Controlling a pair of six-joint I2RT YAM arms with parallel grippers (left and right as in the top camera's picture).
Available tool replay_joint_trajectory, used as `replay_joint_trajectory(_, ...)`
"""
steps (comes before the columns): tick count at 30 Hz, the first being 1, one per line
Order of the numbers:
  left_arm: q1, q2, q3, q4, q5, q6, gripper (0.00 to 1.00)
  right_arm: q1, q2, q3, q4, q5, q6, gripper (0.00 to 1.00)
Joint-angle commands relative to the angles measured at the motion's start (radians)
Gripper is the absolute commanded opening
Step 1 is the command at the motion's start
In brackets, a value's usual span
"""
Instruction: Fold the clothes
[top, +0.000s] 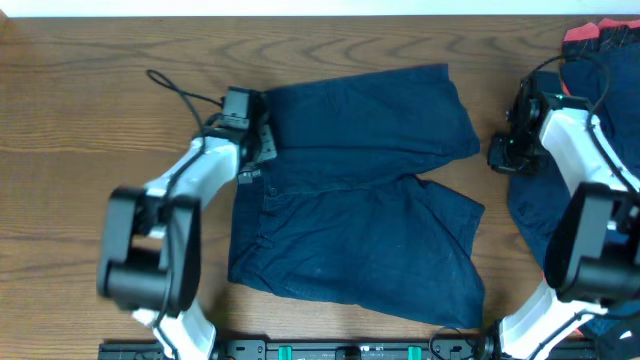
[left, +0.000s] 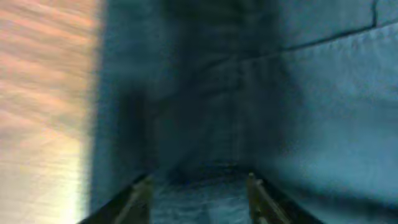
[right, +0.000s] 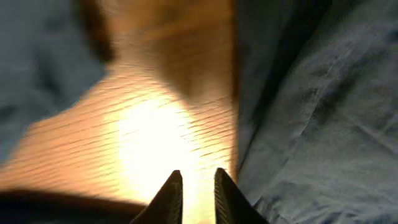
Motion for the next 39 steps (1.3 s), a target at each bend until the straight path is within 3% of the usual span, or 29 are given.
replay_joint_trajectory(1,0.022,-0.160,-0.001,-0.076,-0.025,0.013,0.59,0.024,-0.120,0.021,-0.003,-0.151,-0.061,0.20)
replay_joint_trajectory(5,0.021,-0.256,-0.001,-0.241,0.013,0.013,0.65,0.072,-0.182,0.021,-0.060,-0.289,-0.080,0.18)
replay_joint_trajectory(10,0.021,-0.254,-0.013,-0.396,0.145,0.013,0.65,0.151,-0.183,-0.008,-0.151,-0.277,-0.092,0.17)
replay_joint_trajectory(15,0.021,-0.218,-0.071,-0.372,0.173,0.019,0.66,0.214,-0.183,-0.072,-0.144,-0.266,-0.069,0.16)
replay_joint_trajectory(19,0.021,-0.163,-0.075,-0.342,0.303,0.131,0.66,0.221,-0.183,-0.105,-0.153,-0.237,-0.019,0.16)
replay_joint_trajectory(33,0.021,-0.014,-0.075,-0.244,0.439,0.189,0.65,0.221,-0.183,-0.106,-0.194,-0.236,-0.021,0.16)
replay_joint_trajectory(35,0.021,-0.014,-0.075,-0.246,0.455,0.201,0.64,0.221,-0.183,-0.106,-0.195,-0.236,-0.021,0.16)
replay_joint_trajectory(39,0.021,-0.015,-0.075,-0.249,0.455,0.201,0.52,0.221,-0.183,-0.106,-0.197,-0.236,-0.020,0.16)
